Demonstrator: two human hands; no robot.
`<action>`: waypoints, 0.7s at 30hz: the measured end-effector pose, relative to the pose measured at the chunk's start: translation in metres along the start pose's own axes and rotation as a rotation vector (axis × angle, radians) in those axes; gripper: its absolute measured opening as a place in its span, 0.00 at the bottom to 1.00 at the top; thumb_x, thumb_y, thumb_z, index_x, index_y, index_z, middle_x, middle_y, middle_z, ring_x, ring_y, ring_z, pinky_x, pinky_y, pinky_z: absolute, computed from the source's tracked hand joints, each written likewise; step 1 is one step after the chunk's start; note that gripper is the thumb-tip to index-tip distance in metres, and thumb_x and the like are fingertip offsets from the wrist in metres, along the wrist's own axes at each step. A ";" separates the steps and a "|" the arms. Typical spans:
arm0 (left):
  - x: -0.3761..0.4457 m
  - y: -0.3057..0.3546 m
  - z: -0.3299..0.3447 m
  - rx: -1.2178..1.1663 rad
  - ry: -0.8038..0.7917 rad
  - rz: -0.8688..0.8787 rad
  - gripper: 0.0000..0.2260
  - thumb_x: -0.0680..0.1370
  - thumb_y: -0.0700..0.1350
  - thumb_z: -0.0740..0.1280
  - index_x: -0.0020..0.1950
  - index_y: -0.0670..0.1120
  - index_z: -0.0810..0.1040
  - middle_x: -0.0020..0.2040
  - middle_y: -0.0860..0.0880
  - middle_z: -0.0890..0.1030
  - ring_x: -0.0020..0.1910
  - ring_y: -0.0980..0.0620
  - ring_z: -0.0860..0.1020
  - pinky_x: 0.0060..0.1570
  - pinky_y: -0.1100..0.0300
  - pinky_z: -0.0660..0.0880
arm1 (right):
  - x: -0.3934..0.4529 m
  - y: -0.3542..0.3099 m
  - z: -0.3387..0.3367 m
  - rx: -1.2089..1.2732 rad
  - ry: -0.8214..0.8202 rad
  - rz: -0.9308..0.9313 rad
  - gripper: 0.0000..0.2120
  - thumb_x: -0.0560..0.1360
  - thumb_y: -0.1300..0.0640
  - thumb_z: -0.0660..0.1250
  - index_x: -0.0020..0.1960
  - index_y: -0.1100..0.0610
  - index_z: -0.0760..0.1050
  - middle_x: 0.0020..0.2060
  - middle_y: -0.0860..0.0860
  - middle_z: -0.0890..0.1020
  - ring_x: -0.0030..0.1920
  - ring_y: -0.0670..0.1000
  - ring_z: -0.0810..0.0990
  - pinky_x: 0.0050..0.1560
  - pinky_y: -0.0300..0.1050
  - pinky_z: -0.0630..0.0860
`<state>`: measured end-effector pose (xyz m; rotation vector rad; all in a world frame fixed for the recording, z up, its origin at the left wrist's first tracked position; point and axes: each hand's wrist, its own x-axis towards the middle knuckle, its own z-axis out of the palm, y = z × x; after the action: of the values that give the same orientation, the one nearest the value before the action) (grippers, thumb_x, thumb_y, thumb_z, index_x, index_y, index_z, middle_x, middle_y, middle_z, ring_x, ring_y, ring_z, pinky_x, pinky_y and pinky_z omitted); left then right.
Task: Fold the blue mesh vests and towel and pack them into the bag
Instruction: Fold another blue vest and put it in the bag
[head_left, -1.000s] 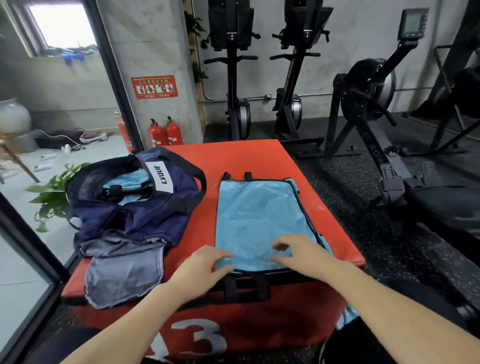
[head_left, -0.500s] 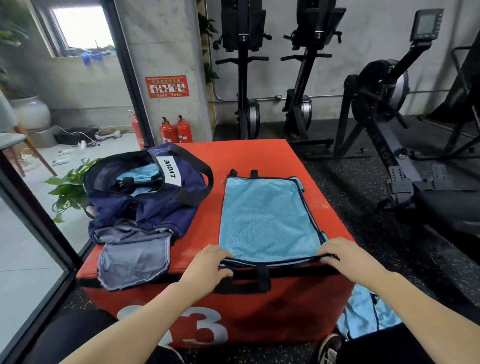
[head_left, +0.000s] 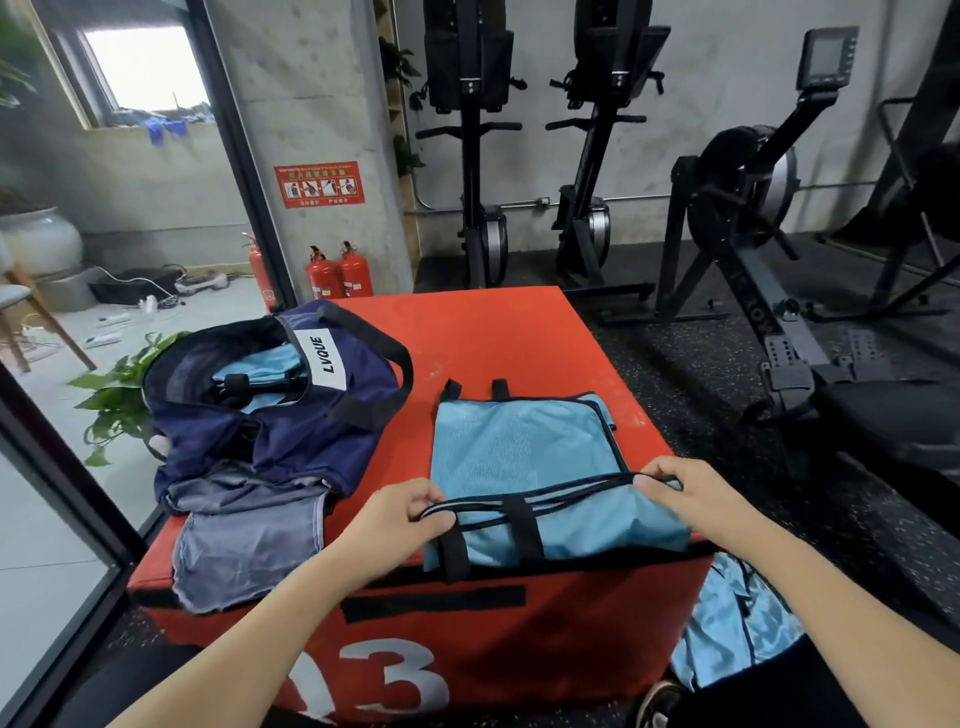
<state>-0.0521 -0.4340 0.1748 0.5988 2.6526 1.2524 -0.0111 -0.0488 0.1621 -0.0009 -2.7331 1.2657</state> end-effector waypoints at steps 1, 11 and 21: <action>0.003 0.001 -0.004 -0.053 0.000 0.004 0.03 0.77 0.45 0.71 0.44 0.51 0.79 0.35 0.53 0.83 0.33 0.60 0.74 0.43 0.57 0.70 | 0.004 -0.002 -0.002 0.025 0.007 0.011 0.10 0.77 0.56 0.71 0.37 0.50 0.80 0.33 0.48 0.81 0.36 0.43 0.74 0.44 0.45 0.71; 0.074 -0.002 -0.013 -0.053 0.277 -0.065 0.03 0.77 0.51 0.70 0.44 0.54 0.81 0.41 0.56 0.84 0.45 0.55 0.82 0.51 0.53 0.78 | 0.067 -0.023 -0.001 0.200 0.123 0.083 0.07 0.75 0.51 0.73 0.39 0.50 0.82 0.36 0.53 0.81 0.38 0.47 0.74 0.43 0.46 0.70; 0.160 -0.024 -0.006 0.121 0.339 -0.177 0.05 0.78 0.50 0.69 0.44 0.52 0.79 0.36 0.55 0.79 0.39 0.54 0.77 0.42 0.58 0.69 | 0.151 0.001 0.016 0.079 0.185 0.172 0.05 0.74 0.50 0.74 0.46 0.51 0.83 0.40 0.45 0.83 0.40 0.43 0.78 0.41 0.37 0.71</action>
<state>-0.2069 -0.3860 0.1661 0.1686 2.9921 1.2434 -0.1625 -0.0520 0.1683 -0.3344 -2.5693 1.3418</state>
